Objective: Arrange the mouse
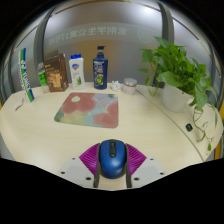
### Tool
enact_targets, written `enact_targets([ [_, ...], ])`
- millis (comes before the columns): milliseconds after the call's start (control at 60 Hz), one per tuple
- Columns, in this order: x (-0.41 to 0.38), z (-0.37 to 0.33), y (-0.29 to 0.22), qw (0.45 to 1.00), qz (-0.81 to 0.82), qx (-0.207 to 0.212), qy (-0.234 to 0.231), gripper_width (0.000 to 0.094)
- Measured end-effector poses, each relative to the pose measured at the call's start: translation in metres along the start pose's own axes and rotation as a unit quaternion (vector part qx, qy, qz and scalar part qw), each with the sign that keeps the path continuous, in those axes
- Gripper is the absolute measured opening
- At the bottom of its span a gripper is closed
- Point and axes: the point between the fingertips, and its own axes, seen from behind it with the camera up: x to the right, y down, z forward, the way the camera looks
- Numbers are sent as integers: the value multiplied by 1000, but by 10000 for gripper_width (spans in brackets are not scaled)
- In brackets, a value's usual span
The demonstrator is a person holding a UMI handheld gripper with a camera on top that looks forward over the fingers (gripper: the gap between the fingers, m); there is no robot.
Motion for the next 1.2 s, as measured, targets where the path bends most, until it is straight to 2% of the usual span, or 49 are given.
enact_targets([
  [167,10,-14,-148,994,18,105,6,364],
  [250,1,-11,-215,987,35,157,-7,363],
  [333,-21,19,-245,986,28,165,-18,363],
  [400,-42,55,-242,989,21,142,-33,361],
  [517,-80,127,-195,995,9,82,-51,360],
  [600,-90,164,-164,999,-1,30,-44,363],
  [700,-94,189,-142,999,-14,10,-33,388],
  [833,-102,192,-136,999,-14,2,-45,532],
  [850,-103,191,-135,999,-16,0,-48,590],
  [900,-104,184,-137,999,-22,1,-50,841],
  [917,-105,180,-137,999,-24,1,-49,861],
  [950,-103,172,-141,999,-27,5,-44,836],
  [1200,-95,50,-162,998,-34,49,-15,853],
])
